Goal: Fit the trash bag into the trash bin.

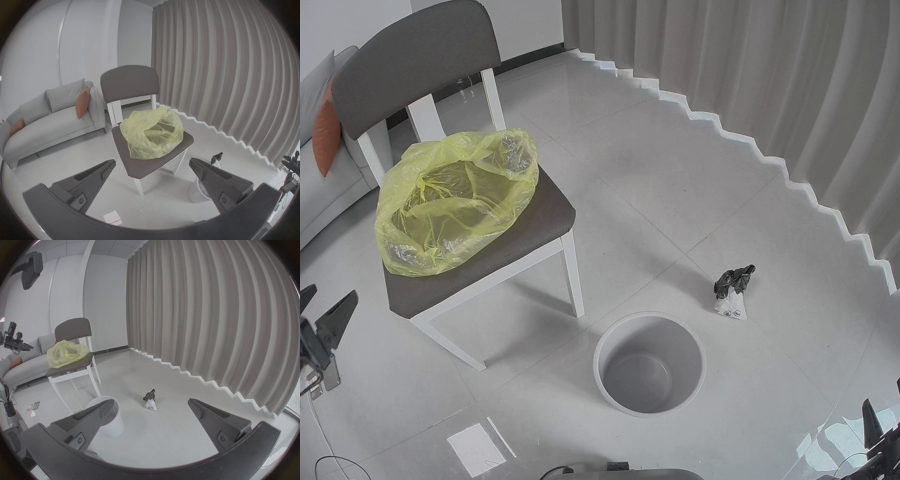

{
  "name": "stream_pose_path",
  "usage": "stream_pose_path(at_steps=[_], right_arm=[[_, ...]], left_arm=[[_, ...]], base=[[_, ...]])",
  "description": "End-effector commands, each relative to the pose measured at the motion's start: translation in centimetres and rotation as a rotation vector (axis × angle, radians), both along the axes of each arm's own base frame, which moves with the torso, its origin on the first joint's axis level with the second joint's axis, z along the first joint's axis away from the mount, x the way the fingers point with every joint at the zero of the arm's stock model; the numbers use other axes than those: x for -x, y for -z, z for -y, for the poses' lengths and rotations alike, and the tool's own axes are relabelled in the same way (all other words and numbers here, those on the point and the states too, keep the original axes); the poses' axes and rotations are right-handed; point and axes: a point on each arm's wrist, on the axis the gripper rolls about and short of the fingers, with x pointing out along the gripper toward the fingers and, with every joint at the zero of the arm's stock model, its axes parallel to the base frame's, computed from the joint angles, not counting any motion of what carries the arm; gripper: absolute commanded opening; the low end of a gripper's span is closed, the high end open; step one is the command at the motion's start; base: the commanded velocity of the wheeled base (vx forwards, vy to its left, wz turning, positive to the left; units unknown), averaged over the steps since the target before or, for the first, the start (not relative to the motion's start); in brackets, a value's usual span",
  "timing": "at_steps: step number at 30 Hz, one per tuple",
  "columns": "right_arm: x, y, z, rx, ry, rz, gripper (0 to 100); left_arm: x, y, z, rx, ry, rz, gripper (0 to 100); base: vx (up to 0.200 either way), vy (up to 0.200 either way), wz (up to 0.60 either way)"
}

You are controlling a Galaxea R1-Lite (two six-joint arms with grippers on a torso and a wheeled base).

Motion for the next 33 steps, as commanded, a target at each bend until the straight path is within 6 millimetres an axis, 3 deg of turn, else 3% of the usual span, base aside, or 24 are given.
stream_pose_path(at_steps=[1, 6, 12, 23, 33], right_arm=[[0.0, 0.5, 0.0, 0.000, 0.000, -0.001, 100], [0.0, 0.5, 0.0, -0.002, 0.002, -0.001, 100], [0.0, 0.5, 0.0, -0.003, 0.003, -0.001, 100], [0.0, 0.5, 0.0, -0.011, 0.006, 0.003, 100], [0.0, 0.5, 0.0, -0.011, 0.006, 0.003, 100]], left_arm=[[-9.1, 0.4, 1.2, -0.050, -0.001, -0.148, 100], [-11.7, 0.7, 1.4, -0.039, -0.008, -0.096, 100], [-15.4, 2.1, 1.5, -0.061, -0.084, -0.160, 100], [-16.9, 0.6, 0.5, -0.014, -0.147, -0.036, 100], [-17.4, 0.7, -0.2, -0.013, -0.172, -0.039, 100]], base=[[0.000, 0.000, 0.00], [0.000, 0.000, 0.00], [0.000, 0.000, 0.00], [0.000, 0.000, 0.00], [0.000, 0.000, 0.00]])
